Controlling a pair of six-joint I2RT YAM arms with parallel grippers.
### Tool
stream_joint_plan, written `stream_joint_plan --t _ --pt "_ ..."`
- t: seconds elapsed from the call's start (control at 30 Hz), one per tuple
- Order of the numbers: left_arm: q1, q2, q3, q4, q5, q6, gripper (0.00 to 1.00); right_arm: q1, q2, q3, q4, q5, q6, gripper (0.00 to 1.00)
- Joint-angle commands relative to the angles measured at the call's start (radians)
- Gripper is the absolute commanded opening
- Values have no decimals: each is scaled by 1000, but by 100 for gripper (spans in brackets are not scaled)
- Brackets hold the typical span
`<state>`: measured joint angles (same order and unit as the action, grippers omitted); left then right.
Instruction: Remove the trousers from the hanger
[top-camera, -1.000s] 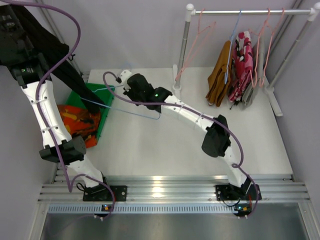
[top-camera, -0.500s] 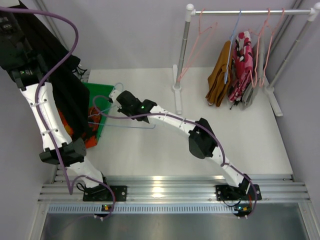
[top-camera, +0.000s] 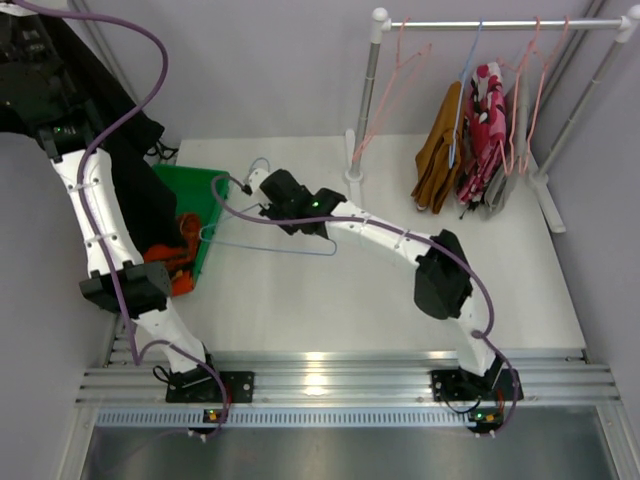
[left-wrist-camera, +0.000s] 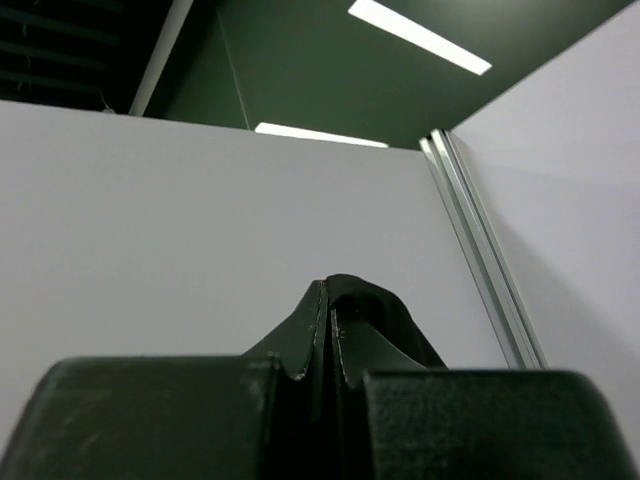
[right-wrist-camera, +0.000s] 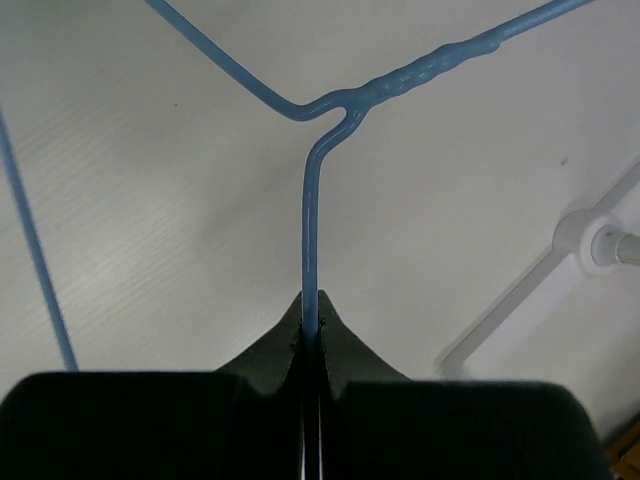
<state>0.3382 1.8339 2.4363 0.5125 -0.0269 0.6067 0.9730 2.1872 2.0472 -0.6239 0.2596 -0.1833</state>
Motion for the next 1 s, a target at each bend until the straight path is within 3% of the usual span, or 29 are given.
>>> stream_joint_plan --t 0.0,0.23,0.33,0.37,0.6,0.73,0.97 --pt "4 33 9 96 54 27 0 -17 -211 -69 12 -43 39 0" --pt "4 70 -72 92 38 -18 0 -39 -363 -122 -26 -92 77 0" --pt "5 -40 -308 86 12 -88 0 -54 -418 -125 -46 -97 85 0" --pt "4 -115 -457 93 16 -114 0 -66 -431 -127 -54 -95 87 0" --pt "15 -421 -1036 38 -73 -157 0 -125 -586 -197 -74 -128 122 0" --pt "24 -545 -1279 -20 -155 -145 0 -149 -665 -258 -77 -144 130 0" --pt "53 -728 -1539 -208 -212 -211 0 -206 -782 -334 -82 -174 133 0"
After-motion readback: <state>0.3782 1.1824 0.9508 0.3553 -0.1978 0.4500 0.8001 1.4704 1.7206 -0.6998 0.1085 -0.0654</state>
